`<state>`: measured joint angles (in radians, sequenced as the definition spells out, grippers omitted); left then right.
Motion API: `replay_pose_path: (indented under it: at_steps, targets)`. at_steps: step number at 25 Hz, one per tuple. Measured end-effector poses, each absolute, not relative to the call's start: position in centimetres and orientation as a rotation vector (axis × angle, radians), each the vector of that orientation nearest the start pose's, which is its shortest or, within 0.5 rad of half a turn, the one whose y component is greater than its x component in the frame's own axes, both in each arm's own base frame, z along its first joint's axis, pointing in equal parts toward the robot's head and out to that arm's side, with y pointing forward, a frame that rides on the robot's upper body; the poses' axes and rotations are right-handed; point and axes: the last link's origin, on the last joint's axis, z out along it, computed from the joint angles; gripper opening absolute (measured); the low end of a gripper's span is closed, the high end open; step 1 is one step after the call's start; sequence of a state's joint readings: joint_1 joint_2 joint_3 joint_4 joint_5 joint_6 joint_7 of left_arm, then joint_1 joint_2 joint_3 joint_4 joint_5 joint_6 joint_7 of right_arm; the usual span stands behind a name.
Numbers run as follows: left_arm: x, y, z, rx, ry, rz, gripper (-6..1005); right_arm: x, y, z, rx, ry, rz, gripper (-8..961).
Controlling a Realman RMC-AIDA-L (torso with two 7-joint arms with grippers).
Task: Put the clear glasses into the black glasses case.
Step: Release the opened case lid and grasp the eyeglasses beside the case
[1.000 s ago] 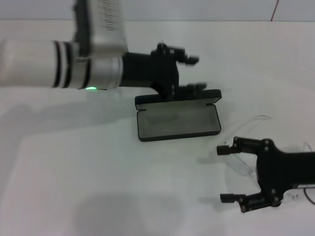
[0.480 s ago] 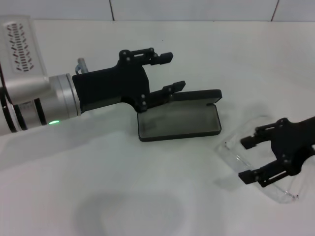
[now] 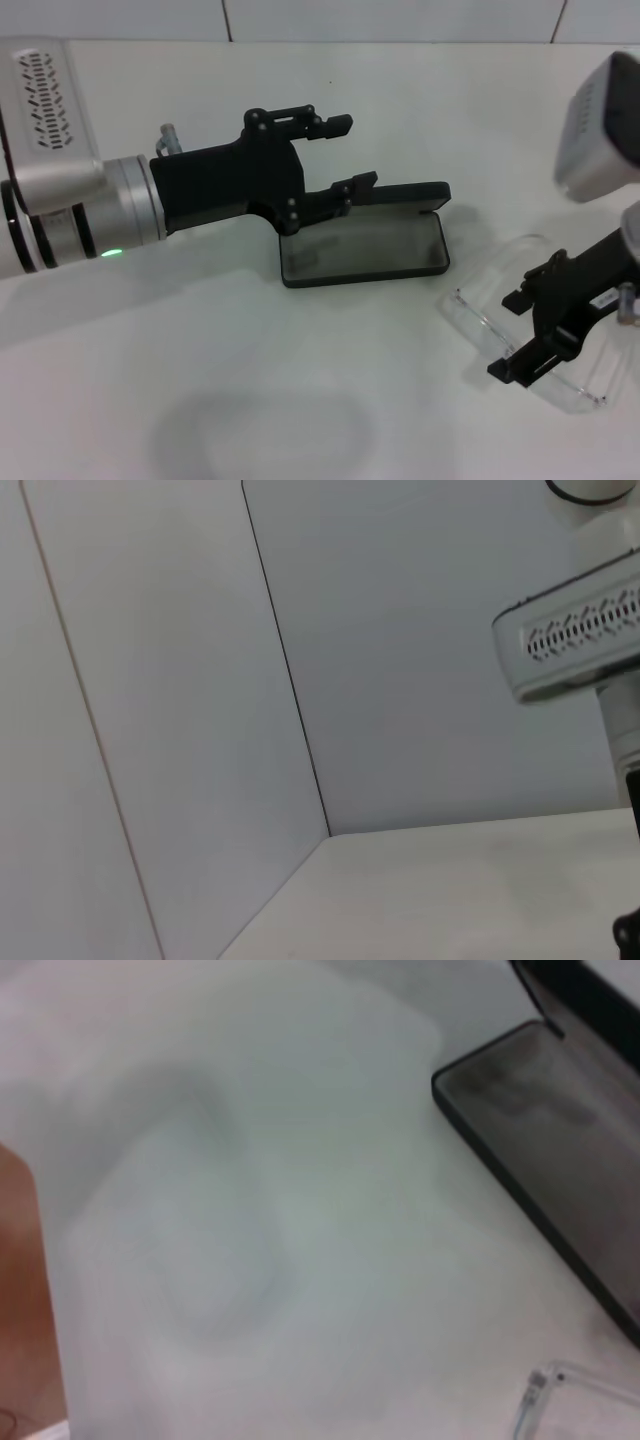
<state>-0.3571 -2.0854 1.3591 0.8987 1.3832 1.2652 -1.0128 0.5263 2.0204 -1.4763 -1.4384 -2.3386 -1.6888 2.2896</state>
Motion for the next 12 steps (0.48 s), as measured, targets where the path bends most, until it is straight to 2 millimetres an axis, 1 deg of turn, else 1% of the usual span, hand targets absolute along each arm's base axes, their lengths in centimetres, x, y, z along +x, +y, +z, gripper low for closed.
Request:
replay_pose_path:
  at_steps: [5,12]
  targets:
    - [-19.8,32.8,-2.9,-2.613,0.079,-0.781,585,17.2,31.4,-1.5,-2.933,0.554,-0.586,856]
    - [-19.6,32.9,-3.0,-2.615,0.090,-0.778,585,17.7,31.5,-3.2,-2.911,0.548,-0.658,849]
